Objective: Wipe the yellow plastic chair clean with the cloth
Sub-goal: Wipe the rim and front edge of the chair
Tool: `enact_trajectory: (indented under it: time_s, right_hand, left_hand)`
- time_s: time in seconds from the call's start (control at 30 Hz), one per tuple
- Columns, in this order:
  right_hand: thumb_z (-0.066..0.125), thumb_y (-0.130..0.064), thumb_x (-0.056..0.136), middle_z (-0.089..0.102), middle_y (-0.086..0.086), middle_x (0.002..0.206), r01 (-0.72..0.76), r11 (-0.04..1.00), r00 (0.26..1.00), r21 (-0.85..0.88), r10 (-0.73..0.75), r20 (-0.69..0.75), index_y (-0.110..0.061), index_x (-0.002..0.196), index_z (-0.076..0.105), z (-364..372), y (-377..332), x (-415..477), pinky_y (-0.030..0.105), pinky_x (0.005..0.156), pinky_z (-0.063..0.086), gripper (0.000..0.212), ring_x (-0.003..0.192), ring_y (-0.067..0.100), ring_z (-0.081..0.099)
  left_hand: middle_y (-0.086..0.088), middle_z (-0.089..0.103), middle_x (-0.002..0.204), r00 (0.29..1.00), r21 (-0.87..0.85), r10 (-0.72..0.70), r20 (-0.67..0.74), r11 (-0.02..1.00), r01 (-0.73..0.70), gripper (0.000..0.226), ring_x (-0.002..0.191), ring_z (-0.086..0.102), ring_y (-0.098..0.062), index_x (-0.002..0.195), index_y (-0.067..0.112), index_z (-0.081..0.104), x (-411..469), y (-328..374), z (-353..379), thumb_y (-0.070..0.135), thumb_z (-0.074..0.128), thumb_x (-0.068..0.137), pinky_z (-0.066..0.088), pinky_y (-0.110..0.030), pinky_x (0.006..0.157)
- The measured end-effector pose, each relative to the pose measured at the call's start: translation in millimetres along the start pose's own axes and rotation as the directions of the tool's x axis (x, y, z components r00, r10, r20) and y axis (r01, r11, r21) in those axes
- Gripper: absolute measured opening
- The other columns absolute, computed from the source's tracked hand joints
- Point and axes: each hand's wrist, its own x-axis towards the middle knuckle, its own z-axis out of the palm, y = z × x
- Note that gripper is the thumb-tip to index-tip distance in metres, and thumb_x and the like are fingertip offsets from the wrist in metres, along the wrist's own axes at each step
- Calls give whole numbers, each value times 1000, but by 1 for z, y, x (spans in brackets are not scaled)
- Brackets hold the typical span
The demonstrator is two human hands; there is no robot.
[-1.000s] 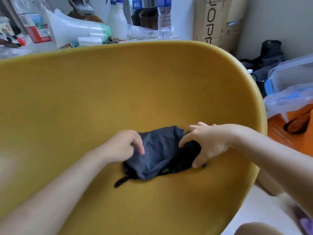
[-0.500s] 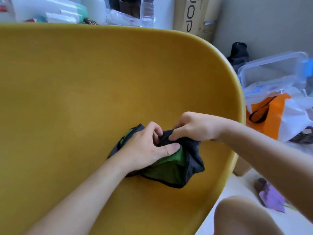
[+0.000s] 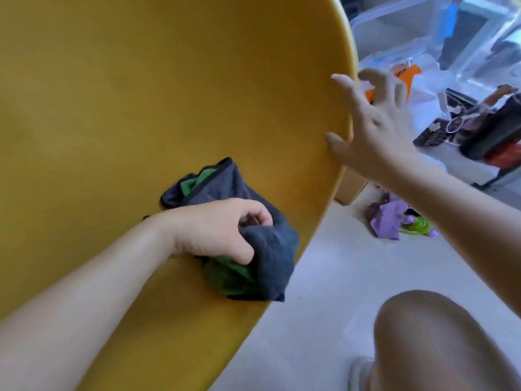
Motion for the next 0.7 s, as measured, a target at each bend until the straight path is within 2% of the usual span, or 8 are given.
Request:
enact_trajectory:
  time_s: [0.1,0.17,0.27,0.33,0.4,0.47,0.57,0.7]
  right_hand:
    - [56,-24,83,10,13,157,-144,894,989,425,145,30,-25,150,21,34,4,-1,41,118,20,76,144,31,15]
    - [54,-16,84,11,12,158,-107,795,990,598,140,-10,-22,152,20,45,8,-2,26,119,14,76,146,24,13]
    - [53,-7,84,25,-3,149,9,672,992,741,86,-90,-16,152,20,50,13,-4,3,107,13,76,138,8,25]
    - [50,-4,82,33,-11,142,16,604,997,797,49,-57,-19,151,23,49,14,-2,4,104,25,76,129,-1,35]
    - [48,-6,80,49,-14,130,-35,603,999,797,44,10,-27,141,43,46,17,1,0,87,36,64,104,-8,48]
    - [47,-11,78,62,-10,107,-61,649,997,758,76,15,-30,121,60,43,20,4,4,68,42,48,79,-1,52]
    - [45,-10,77,65,2,82,-73,624,995,778,94,18,-27,102,67,43,19,2,8,43,37,37,50,5,52]
    - [45,-8,76,60,-4,66,-33,590,999,807,53,2,-24,89,68,43,22,2,24,48,43,31,44,9,47]
  left_hand:
    - [17,60,85,992,26,-26,125,999,23,32,75,57,-1,98,34,62,-17,10,16,35,77,69,46,-16,68]
    - [19,56,80,992,84,-38,-116,995,48,34,69,52,3,90,36,62,-15,8,40,47,80,64,44,-15,67]
    - [22,46,86,812,366,77,-579,914,174,44,78,45,3,84,37,44,-12,1,94,56,73,56,37,-15,66]
    - [26,41,110,694,492,161,-701,815,308,60,101,41,1,107,40,38,-10,-2,120,64,60,58,39,-22,83]
    - [9,19,151,647,452,46,-761,752,479,98,139,19,-14,145,25,12,-3,-1,131,69,51,67,30,-34,108]
    - [-9,3,160,632,448,-61,-773,652,611,103,147,8,-21,150,8,-4,14,0,140,59,54,81,21,-34,117]
    - [-30,47,137,569,451,-15,-822,594,666,94,125,51,-36,136,-11,38,34,0,150,37,80,67,50,-43,95]
    - [-29,57,126,480,393,11,-877,590,705,95,114,61,-34,129,-9,38,58,12,151,31,87,59,56,-39,85]
